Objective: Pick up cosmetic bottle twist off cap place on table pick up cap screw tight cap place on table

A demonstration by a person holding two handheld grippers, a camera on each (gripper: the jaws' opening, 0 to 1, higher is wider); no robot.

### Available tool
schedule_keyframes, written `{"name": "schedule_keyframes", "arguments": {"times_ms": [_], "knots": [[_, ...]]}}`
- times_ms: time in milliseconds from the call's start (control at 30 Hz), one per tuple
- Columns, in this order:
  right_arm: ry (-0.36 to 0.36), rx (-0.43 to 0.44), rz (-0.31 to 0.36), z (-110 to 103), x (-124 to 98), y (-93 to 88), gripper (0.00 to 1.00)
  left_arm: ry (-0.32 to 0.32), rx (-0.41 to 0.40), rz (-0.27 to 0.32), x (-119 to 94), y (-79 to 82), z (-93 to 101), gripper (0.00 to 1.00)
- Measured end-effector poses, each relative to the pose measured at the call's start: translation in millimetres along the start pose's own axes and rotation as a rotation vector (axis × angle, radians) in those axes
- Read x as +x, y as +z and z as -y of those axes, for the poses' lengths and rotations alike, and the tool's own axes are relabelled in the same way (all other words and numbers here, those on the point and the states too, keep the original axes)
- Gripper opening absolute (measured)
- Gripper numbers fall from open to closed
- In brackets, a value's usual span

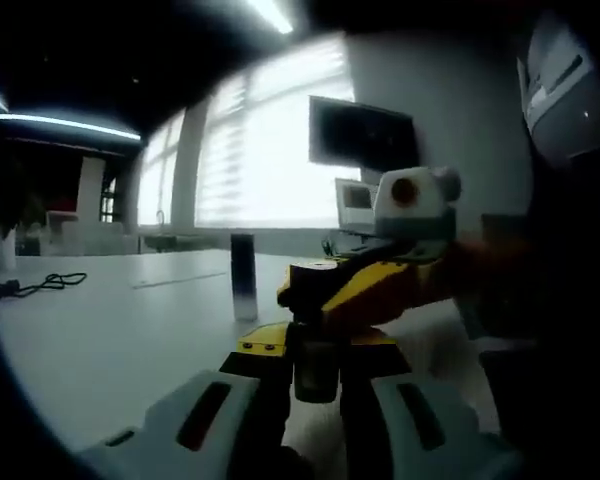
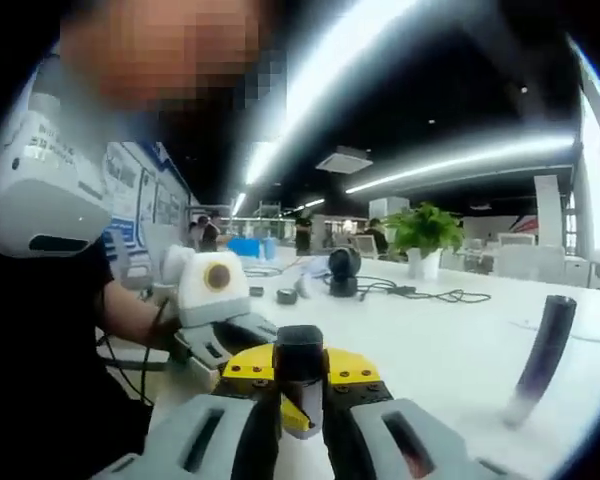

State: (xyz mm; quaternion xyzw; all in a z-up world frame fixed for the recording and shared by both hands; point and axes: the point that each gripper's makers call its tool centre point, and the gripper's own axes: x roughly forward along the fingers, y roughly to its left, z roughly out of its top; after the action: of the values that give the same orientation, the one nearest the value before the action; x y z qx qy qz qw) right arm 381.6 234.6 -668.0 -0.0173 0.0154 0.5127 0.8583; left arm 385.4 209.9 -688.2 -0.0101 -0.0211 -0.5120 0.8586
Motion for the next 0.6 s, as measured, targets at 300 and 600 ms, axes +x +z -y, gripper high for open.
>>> {"name": "schedule_keyframes", "arguments": {"times_ms": [300,600], "knots": [[-0.138,0.005,0.005,5.0,2.5,0.8,0.09,0.030,0.002,0.005,-1.1,1.0,-7.1,0.08],[-0.288,0.007,-0.004,9.9,4.4,1.1,0.09,0.055,0.012,0.010,-1.6,2.1,-12.0,0.08]]}}
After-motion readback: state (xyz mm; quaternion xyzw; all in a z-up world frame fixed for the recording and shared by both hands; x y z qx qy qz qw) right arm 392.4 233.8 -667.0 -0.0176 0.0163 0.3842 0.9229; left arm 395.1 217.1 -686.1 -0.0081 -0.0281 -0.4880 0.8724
